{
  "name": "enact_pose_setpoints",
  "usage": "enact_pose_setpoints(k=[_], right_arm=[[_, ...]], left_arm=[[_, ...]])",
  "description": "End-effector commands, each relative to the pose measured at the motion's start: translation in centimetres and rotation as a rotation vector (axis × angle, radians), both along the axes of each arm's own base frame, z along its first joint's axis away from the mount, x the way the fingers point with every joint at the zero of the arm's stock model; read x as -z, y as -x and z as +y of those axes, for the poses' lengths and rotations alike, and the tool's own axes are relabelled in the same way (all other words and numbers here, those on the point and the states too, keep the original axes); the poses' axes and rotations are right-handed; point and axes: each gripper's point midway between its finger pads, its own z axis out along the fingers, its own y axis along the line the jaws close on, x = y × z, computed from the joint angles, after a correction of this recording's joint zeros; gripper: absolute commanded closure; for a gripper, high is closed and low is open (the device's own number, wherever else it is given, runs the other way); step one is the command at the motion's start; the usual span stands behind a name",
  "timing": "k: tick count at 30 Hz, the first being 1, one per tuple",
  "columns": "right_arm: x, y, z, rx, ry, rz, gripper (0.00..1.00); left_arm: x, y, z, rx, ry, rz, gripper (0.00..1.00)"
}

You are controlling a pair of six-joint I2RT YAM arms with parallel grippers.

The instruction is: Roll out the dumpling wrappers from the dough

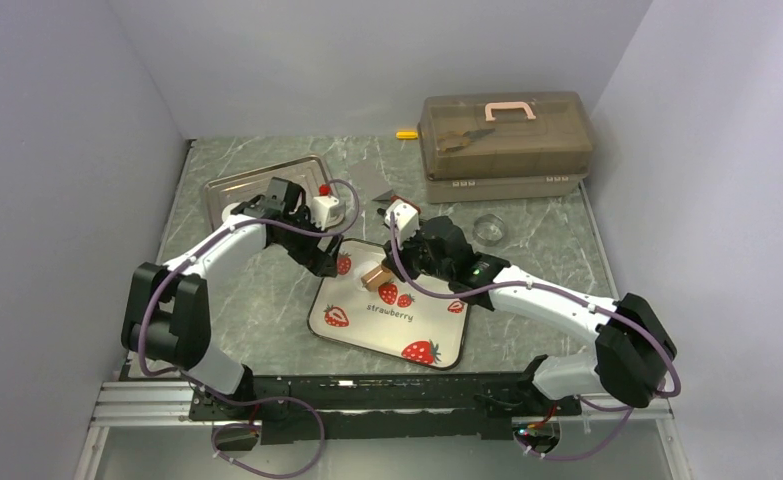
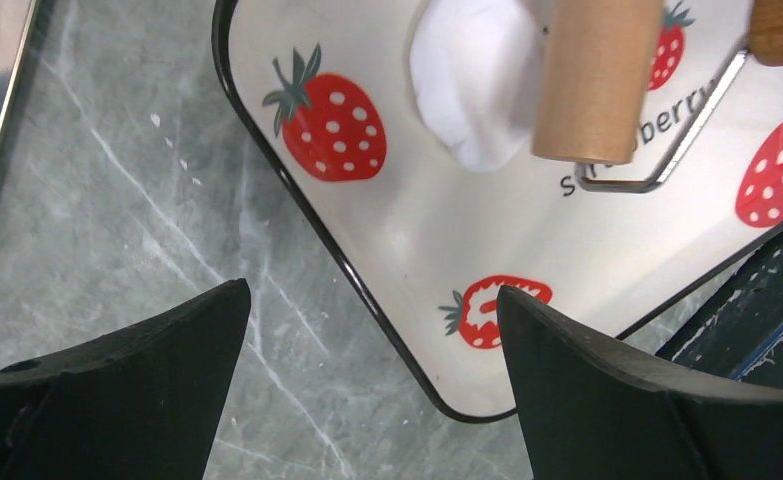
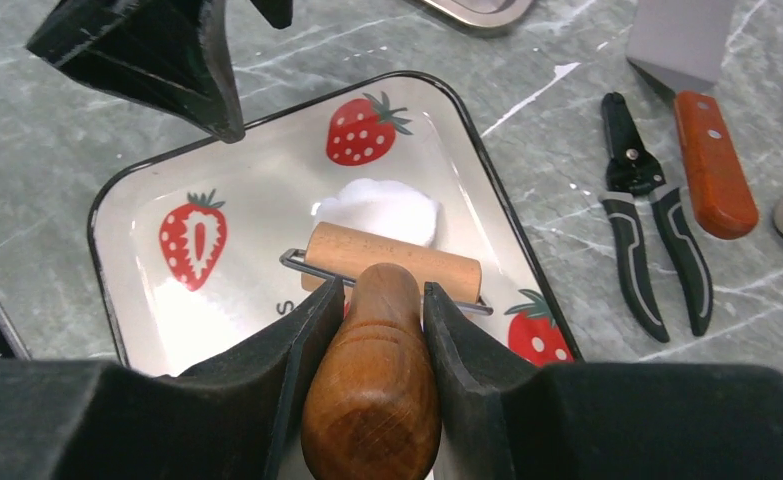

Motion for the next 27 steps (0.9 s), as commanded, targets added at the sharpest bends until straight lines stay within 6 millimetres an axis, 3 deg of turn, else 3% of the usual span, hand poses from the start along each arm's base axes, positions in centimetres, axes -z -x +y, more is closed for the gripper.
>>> enact_pose_setpoints(k=[1, 5, 9, 11, 14, 17, 21, 27], right_arm=[[-3.7, -1.8, 0.0, 0.044, -0.067, -0.129, 1.00], [-4.5, -1.1, 0.5, -0.021, -0.073, -0.144, 1.00], [-6.2, -0.3, 1.7, -0.095, -0.134, -0.174, 1.00], [-5.7, -0.6, 2.4, -0.102, -0.148, -0.160, 1.00], [-3.2, -0.9, 3.3, -0.111, -0.137, -0.114, 1.00], [-0.7, -0.9, 3.0, -0.090, -0.091, -0.056, 1.00], [1.4, 0.0, 0.7, -0.049, -0.011, -0.036, 1.00], [5.4, 2.0, -1.5, -0.026, 0.135, 0.011, 1.00]], left_arm=[[-2.7, -0.6, -1.9, 0.034, 0.125, -0.080, 0.01], [-0.1, -1.4, -0.1, -0.052, 0.033, -0.059, 0.01], [2.2, -0.9, 0.0, -0.106, 0.024, 0.028, 0.01], [3.0, -0.7, -0.2, -0.121, 0.027, 0.066, 0.01], [3.9, -0.7, -0.6, -0.127, 0.040, 0.109, 0.03], [4.8, 0.0, -1.3, -0.104, 0.061, 0.158, 0.16], [5.4, 0.2, -2.1, -0.092, 0.090, 0.181, 0.44], [7.0, 0.3, -3.4, -0.070, 0.128, 0.297, 0.76]])
